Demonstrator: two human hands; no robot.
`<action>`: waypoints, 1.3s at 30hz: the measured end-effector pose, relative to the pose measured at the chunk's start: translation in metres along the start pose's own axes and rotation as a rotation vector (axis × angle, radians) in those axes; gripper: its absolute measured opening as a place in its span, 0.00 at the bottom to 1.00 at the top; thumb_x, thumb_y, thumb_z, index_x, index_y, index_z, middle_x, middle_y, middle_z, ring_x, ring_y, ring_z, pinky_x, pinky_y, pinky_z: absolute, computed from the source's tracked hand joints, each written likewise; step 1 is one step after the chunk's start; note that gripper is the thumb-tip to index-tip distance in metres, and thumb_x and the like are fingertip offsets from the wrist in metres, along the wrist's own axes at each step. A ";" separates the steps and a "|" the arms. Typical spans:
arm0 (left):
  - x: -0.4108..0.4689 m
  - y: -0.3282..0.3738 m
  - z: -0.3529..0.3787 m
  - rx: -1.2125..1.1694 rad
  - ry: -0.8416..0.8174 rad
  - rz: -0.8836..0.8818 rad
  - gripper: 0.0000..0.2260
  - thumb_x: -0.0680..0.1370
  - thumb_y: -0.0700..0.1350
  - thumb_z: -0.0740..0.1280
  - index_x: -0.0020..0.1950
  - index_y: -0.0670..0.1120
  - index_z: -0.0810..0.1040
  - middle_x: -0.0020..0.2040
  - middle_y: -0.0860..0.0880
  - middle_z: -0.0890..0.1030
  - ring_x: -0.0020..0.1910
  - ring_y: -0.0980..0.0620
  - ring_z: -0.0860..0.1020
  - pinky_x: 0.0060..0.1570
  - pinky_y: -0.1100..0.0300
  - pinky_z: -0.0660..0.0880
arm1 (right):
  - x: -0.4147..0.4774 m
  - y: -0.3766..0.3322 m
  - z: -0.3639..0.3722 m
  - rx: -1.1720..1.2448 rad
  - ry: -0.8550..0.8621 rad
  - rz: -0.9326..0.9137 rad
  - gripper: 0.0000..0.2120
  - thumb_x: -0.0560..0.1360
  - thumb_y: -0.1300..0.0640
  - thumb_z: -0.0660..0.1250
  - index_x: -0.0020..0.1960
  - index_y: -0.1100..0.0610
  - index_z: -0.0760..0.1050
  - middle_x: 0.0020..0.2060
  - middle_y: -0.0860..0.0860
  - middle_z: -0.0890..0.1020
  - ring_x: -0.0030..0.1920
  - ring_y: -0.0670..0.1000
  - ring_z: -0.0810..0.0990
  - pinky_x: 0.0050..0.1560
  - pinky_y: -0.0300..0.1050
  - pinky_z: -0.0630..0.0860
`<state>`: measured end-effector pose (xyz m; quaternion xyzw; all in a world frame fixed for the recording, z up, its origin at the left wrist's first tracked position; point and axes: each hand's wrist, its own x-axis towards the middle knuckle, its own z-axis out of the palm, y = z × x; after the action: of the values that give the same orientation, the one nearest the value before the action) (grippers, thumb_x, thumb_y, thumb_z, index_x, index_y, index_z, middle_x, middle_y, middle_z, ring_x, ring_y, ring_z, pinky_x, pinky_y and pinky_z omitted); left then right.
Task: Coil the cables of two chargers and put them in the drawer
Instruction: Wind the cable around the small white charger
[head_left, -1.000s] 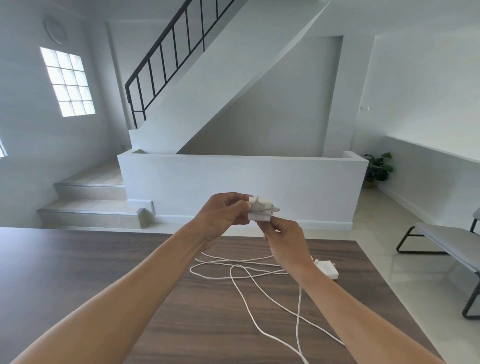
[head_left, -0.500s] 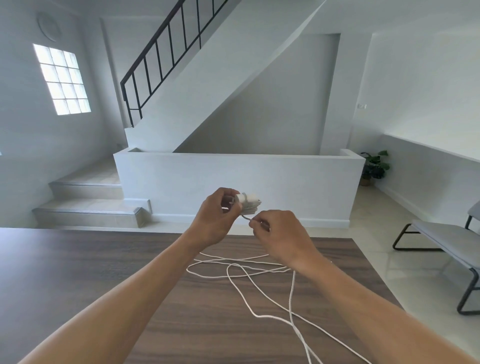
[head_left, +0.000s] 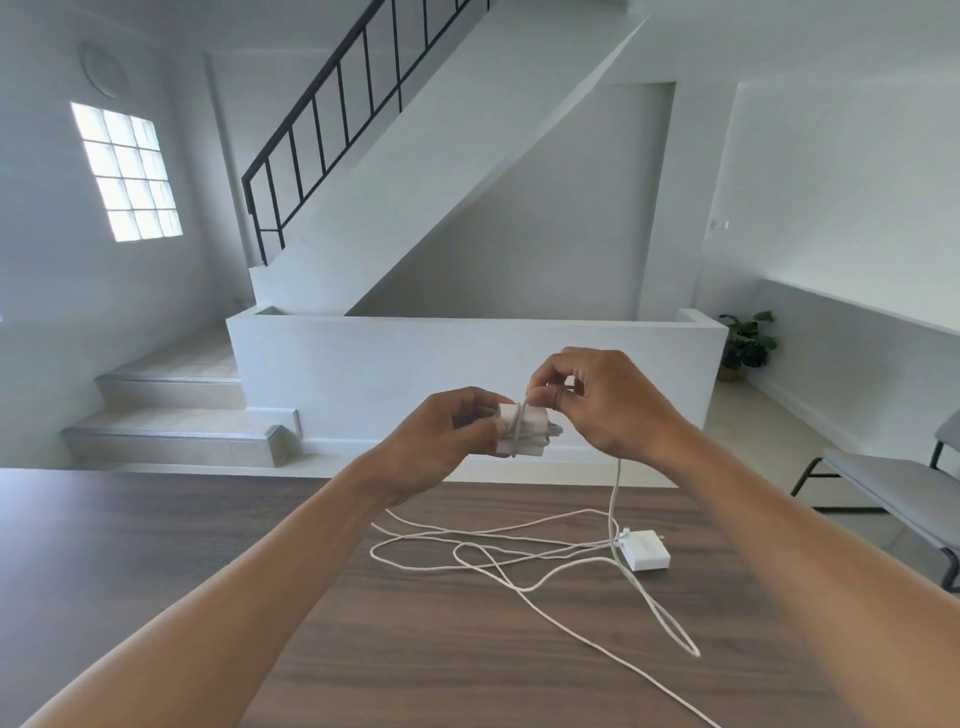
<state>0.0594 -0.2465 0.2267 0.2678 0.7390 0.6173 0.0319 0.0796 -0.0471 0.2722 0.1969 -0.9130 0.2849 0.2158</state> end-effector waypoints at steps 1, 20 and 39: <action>-0.001 0.003 0.000 -0.058 -0.024 -0.002 0.11 0.79 0.36 0.65 0.60 0.34 0.77 0.54 0.38 0.82 0.52 0.44 0.82 0.53 0.53 0.78 | 0.001 0.002 -0.001 0.082 -0.017 0.010 0.06 0.75 0.55 0.70 0.40 0.47 0.81 0.38 0.41 0.82 0.34 0.39 0.75 0.40 0.37 0.70; -0.002 0.018 0.001 -0.253 0.117 -0.121 0.12 0.82 0.38 0.60 0.56 0.33 0.80 0.54 0.41 0.85 0.53 0.46 0.84 0.50 0.60 0.80 | -0.042 -0.010 0.083 0.007 0.025 0.139 0.15 0.81 0.48 0.56 0.44 0.52 0.78 0.26 0.45 0.71 0.34 0.51 0.71 0.38 0.47 0.68; -0.010 0.010 0.007 0.227 0.296 -0.099 0.14 0.73 0.54 0.67 0.53 0.47 0.81 0.45 0.48 0.85 0.48 0.49 0.83 0.56 0.46 0.79 | -0.043 -0.045 0.034 -0.382 -0.142 0.002 0.15 0.81 0.50 0.54 0.50 0.54 0.78 0.46 0.53 0.82 0.47 0.58 0.79 0.44 0.48 0.72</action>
<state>0.0738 -0.2434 0.2315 0.1392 0.8128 0.5603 -0.0770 0.1271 -0.0916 0.2451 0.1712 -0.9635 0.0921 0.1842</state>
